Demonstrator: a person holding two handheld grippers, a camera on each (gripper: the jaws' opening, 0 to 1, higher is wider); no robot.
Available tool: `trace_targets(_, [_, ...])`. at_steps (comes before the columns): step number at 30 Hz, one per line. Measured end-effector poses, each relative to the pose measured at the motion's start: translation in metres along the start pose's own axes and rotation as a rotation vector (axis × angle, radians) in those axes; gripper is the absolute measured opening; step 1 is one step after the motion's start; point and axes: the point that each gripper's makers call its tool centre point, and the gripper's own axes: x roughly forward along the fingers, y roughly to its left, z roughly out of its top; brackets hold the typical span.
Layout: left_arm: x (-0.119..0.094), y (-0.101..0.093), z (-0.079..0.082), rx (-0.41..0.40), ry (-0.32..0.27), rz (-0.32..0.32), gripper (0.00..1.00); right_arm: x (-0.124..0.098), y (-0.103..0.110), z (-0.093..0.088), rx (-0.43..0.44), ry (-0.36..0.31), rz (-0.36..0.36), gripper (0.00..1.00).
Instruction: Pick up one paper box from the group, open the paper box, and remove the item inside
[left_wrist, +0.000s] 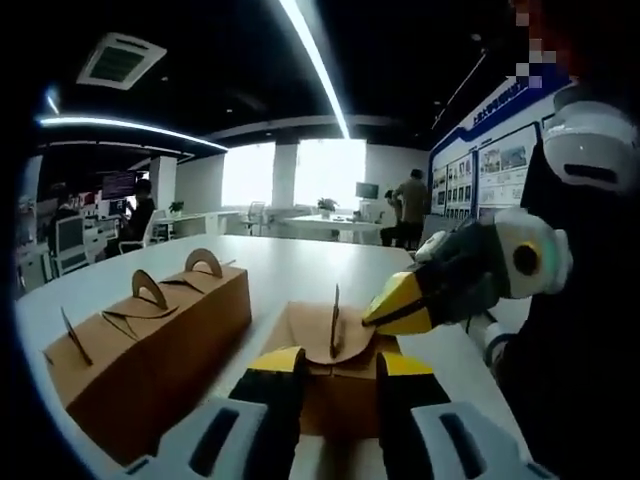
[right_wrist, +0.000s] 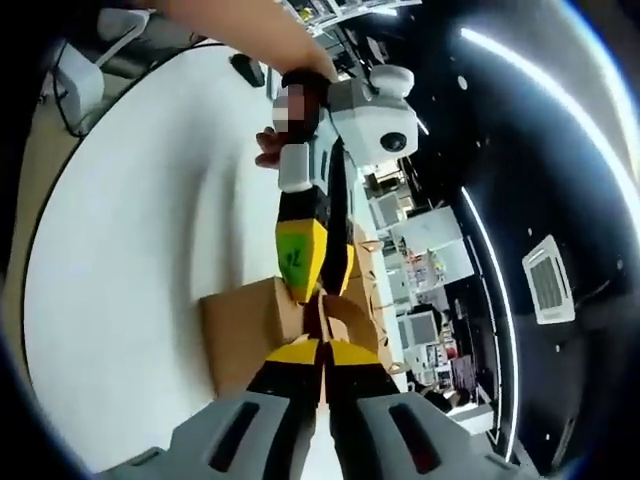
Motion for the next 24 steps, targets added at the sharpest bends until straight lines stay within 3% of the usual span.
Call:
trace_targets(7, [0.001, -0.004, 0.001, 0.000, 0.005, 0.002, 0.30, 0.000, -0.008, -0.002, 0.222, -0.062, -0.051, 0.02])
trace_targets(14, [0.002, -0.004, -0.001, 0.002, 0.005, -0.003, 0.30, 0.001, -0.010, -0.002, 0.371, -0.111, -0.050, 0.02])
trace_targets(15, [0.002, -0.004, -0.001, 0.014, 0.011, -0.002, 0.30, 0.001, -0.011, -0.003, 0.372, -0.112, -0.049, 0.02])
trace_targets(19, [0.003, -0.003, 0.000, 0.076, 0.020, 0.007, 0.33, 0.004, -0.008, 0.000, 0.225, -0.092, -0.043, 0.03])
trace_targets(24, [0.003, 0.006, 0.001, 0.072, 0.004, 0.039, 0.45, 0.005, -0.008, 0.001, 0.195, -0.096, -0.028, 0.04])
